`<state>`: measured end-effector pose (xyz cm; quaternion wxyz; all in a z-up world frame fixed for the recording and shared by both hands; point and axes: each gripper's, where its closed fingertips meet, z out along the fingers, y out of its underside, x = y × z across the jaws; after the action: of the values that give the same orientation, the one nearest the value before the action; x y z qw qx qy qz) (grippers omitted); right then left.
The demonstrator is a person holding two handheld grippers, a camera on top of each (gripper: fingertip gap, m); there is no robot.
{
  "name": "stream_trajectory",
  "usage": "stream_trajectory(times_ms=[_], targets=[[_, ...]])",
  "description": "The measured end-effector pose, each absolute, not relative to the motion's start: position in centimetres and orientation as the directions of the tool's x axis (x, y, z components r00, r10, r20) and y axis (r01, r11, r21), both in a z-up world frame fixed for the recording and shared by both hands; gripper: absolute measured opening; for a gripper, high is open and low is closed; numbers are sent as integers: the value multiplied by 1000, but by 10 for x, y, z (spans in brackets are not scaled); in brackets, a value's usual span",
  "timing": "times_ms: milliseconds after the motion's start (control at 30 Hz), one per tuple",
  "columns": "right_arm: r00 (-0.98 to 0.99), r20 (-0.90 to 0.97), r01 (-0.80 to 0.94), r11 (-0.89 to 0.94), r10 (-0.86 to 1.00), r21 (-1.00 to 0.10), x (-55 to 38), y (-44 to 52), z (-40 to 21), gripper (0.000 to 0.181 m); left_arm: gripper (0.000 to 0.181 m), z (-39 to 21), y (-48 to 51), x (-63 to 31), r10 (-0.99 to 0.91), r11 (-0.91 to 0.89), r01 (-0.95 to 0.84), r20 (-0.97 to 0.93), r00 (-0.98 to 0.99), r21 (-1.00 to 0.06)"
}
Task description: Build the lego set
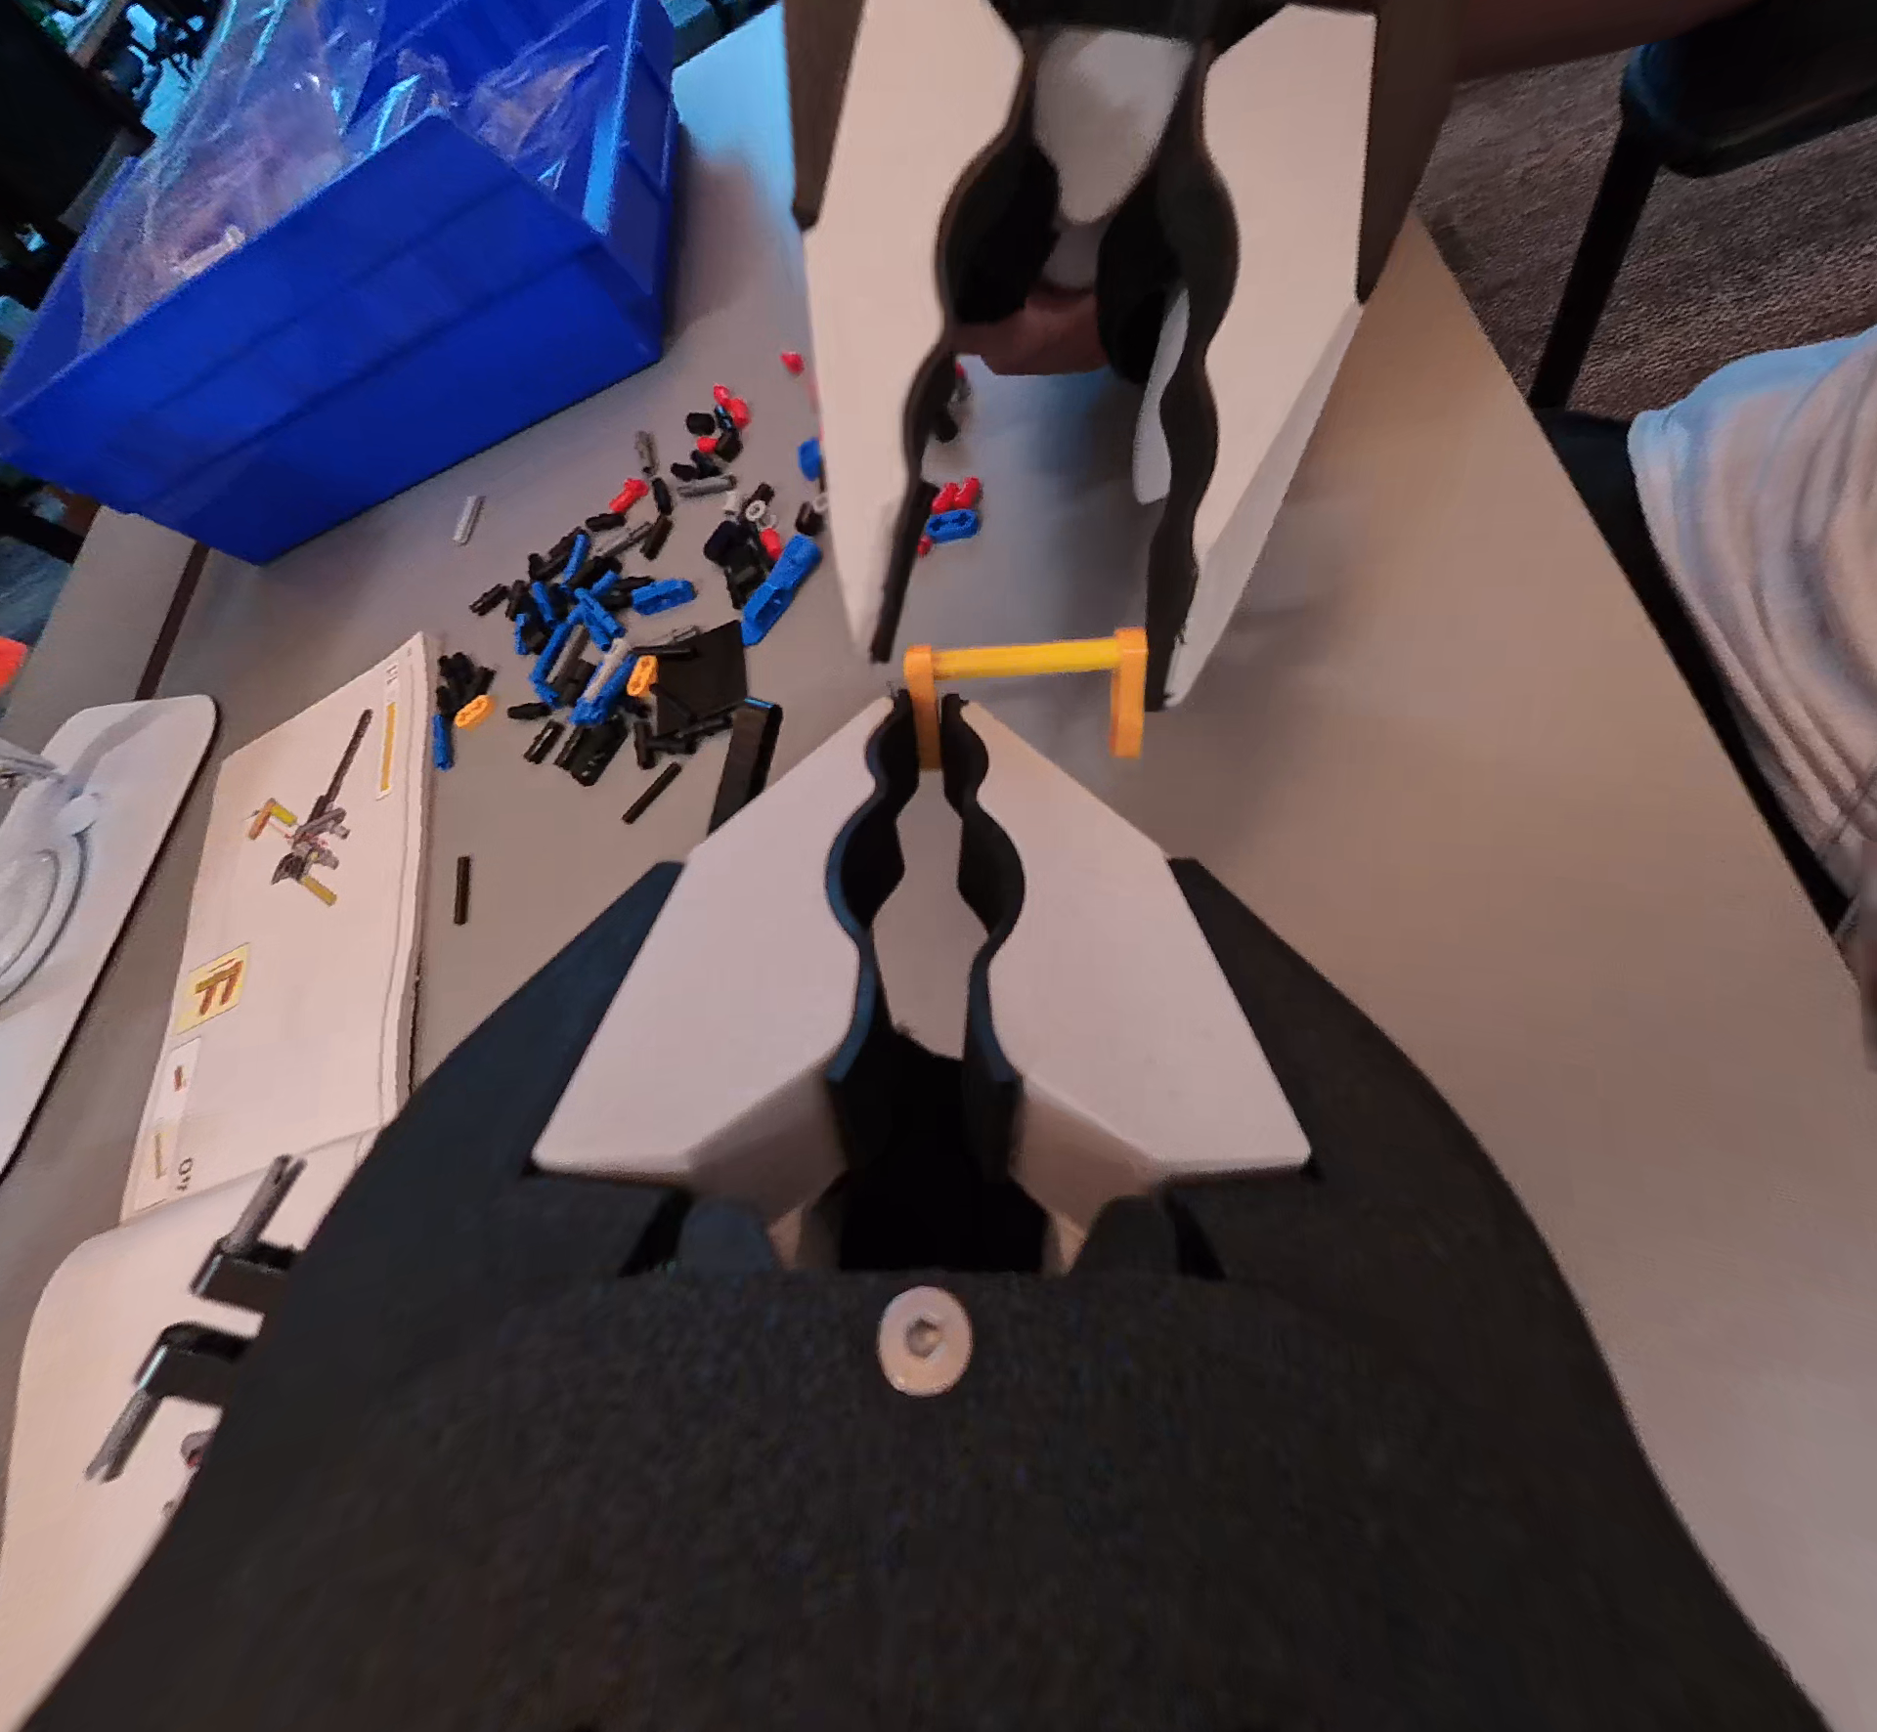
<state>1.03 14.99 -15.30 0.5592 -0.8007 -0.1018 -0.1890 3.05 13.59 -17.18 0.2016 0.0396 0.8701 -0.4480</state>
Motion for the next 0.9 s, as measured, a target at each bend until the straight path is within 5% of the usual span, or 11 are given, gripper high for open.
stream_trajectory(times_ms=[900], targets=[[899,437,399,-351,-31,-847,9,150,-156,39,2,-176,138,31,-99,628,253,-398,-912,-736]])
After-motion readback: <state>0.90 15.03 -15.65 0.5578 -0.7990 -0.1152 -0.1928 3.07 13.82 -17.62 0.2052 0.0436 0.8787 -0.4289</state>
